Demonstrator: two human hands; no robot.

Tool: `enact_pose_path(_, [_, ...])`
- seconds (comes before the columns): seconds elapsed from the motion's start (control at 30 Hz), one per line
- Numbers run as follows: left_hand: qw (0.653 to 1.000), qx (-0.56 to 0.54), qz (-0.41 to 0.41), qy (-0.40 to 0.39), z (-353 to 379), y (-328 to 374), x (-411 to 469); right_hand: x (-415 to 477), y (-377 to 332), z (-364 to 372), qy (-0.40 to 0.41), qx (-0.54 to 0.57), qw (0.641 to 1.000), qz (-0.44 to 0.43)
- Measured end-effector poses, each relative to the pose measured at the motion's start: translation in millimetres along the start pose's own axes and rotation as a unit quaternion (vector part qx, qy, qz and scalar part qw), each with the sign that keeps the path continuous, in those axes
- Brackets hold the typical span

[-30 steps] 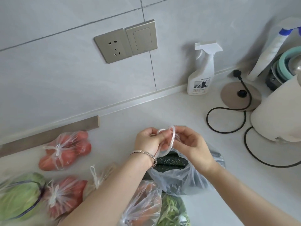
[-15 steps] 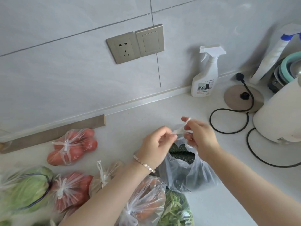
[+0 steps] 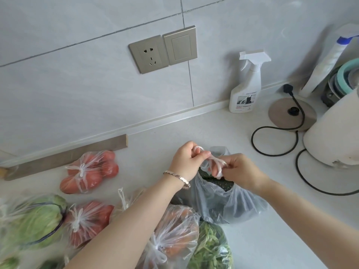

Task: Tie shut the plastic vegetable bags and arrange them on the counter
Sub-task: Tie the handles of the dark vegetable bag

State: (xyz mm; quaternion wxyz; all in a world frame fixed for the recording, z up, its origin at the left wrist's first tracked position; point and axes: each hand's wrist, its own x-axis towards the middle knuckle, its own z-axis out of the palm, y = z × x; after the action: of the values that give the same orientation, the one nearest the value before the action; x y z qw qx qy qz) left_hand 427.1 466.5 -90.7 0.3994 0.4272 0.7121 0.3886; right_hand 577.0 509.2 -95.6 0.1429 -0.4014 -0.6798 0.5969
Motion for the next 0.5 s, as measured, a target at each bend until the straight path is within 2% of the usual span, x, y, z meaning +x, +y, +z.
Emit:
enact_pose_path(0.1, [0.993,-0.095,-0.068,0.002,5.4,2.7,0.4,-2.0,0.5,10.5,0.144,0.041,0.988,-0.023])
enact_pose_path(0.2, [0.981,-0.153,-0.117,-0.019,6.8,5.8,-2.7,-1.6,-1.6,16.3,0.213,0.109,0.969,-0.059])
enact_pose_path(0.33, [0.949,-0.265,-0.166,-0.041,-2.4,2.1,0.7,3.3,-3.5,9.7,0.215,0.049,0.974,-0.054])
enact_pose_path(0.43, [0.944,-0.274,-0.169,-0.067,-12.2,2.1,3.2,2.5,-4.3,0.8,0.221,-0.067,0.969,-0.086])
enact_pose_path(0.5, [0.949,-0.265,-0.157,-0.073,-19.4,2.8,6.6,1.0,-8.1,-7.5,0.226,-0.045,0.97,-0.079])
